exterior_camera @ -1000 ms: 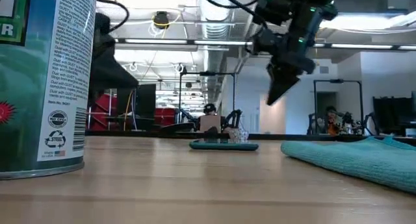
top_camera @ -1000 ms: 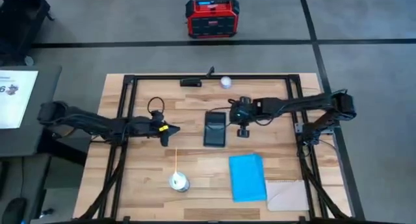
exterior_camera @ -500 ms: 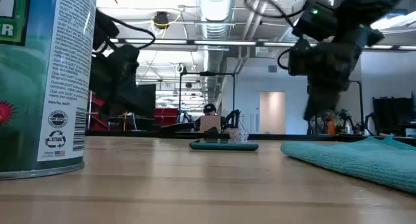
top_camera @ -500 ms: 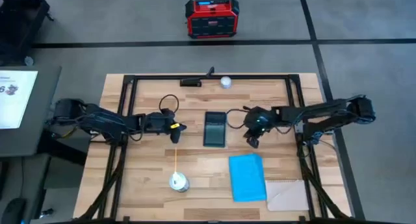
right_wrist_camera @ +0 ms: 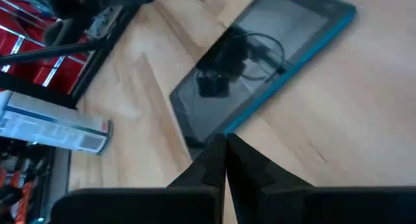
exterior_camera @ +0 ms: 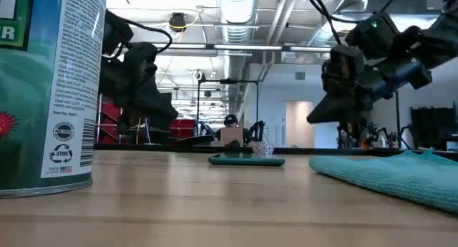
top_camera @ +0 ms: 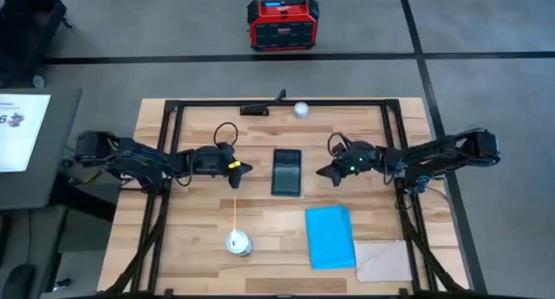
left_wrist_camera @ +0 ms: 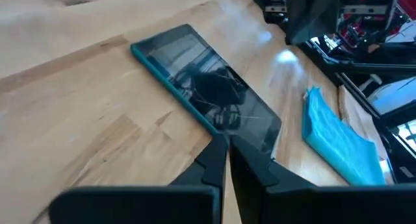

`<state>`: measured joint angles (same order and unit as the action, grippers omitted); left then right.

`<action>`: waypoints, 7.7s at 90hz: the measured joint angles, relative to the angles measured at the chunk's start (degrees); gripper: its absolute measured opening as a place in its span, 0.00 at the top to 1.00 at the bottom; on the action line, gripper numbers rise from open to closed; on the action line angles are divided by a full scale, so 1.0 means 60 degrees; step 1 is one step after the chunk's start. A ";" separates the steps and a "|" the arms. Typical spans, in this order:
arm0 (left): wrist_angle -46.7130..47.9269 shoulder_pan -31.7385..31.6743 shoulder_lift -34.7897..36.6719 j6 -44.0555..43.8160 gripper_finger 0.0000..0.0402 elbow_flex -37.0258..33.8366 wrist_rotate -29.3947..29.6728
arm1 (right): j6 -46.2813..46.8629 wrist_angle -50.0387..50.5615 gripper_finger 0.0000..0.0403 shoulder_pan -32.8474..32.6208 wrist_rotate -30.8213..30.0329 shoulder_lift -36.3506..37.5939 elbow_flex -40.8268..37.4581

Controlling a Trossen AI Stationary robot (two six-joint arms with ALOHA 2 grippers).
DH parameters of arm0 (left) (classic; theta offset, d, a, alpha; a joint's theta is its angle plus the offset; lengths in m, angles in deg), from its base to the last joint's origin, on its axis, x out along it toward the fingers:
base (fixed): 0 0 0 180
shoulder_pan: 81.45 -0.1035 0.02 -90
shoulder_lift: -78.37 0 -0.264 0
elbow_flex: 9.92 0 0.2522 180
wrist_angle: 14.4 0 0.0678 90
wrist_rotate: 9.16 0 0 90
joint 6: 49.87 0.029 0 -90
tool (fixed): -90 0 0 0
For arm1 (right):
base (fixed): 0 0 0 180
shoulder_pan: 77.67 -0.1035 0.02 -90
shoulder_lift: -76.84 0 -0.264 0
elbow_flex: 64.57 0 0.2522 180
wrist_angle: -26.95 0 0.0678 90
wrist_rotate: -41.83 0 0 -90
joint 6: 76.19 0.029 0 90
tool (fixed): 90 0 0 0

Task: Apply microfiber cloth
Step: Spray the front of the black tablet using the spray can

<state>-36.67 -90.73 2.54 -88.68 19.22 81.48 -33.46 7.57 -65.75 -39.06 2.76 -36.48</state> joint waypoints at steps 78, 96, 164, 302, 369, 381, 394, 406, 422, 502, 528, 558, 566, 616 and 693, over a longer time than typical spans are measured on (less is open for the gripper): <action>-0.0124 -0.0040 0.0000 -0.1229 1.00 0.0000 -0.0319 | 0.1132 -0.0479 0.58 -0.0959 -0.1722 -0.1224 -0.0121; -0.0149 -0.0138 -0.0207 -0.1744 1.00 0.0000 -0.0317 | 0.1161 -0.1811 0.58 -0.1225 -0.2107 -0.2488 0.0094; -0.0169 -0.1042 -0.4167 -0.1911 1.00 0.2754 -0.2375 | 0.1610 -0.2663 0.58 -0.1742 -0.2616 -0.3669 0.0745; 0.3765 -0.0823 -0.4240 -0.0470 1.00 0.3835 -0.0606 | 0.4319 -0.2654 0.58 -0.1654 -0.2651 -0.3705 0.0309; 0.3049 -0.0634 -0.4280 -0.0452 1.00 0.3894 -0.0350 | 0.4127 -0.1717 0.58 -0.1643 -0.2256 -0.3680 0.0637; 0.3034 -0.0597 -0.4280 -0.0575 1.00 0.3900 -0.0340 | 0.4127 -0.1710 0.58 -0.1643 -0.2256 -0.3680 0.0637; 0.2952 -0.0581 -0.4280 -0.0633 1.00 0.3901 -0.0351 | 0.4126 -0.1706 0.58 -0.1643 -0.2256 -0.3680 0.0637; 0.2618 -0.0480 -0.4302 -0.0641 1.00 0.3901 -0.0407 | 0.4111 -0.1777 0.58 -0.1643 -0.2240 -0.3680 0.0637; 0.2389 -0.0383 -0.4885 -0.0541 1.00 0.4226 -0.0440 | 0.3974 -0.1855 0.58 -0.1643 -0.2083 -0.3680 0.0637; 0.4058 -0.0073 -0.7395 0.1301 1.00 0.7489 -0.1576 | 0.2551 -0.0098 0.62 -0.1105 -0.1333 -0.2644 0.0560; 0.3974 -0.0098 -0.7257 0.1514 1.00 0.7426 -0.1402 | 0.0954 0.3440 0.83 -0.0579 -0.2283 0.0234 0.0491; 0.3803 -0.0334 -0.7133 0.1741 1.00 0.7391 -0.1385 | -0.0413 0.5949 0.99 -0.0754 -0.2500 0.1997 0.1353; 0.3799 -0.0397 -0.7133 0.1795 1.00 0.7395 -0.1388 | -0.0420 0.7875 1.00 -0.0780 -0.3201 0.2070 0.1568; 0.3669 -0.0732 -0.7136 0.1956 1.00 0.7400 -0.1333 | -0.1066 0.8224 1.00 -0.0041 -0.4379 0.0549 0.1394; 0.3654 -0.0860 -0.7140 0.1978 1.00 0.7410 -0.1381 | -0.1594 0.5678 1.00 0.0415 -0.2886 -0.0365 0.1475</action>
<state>-14.75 -95.88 -40.30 -76.81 63.68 73.20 -43.03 41.64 -63.26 -56.37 0.57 -27.63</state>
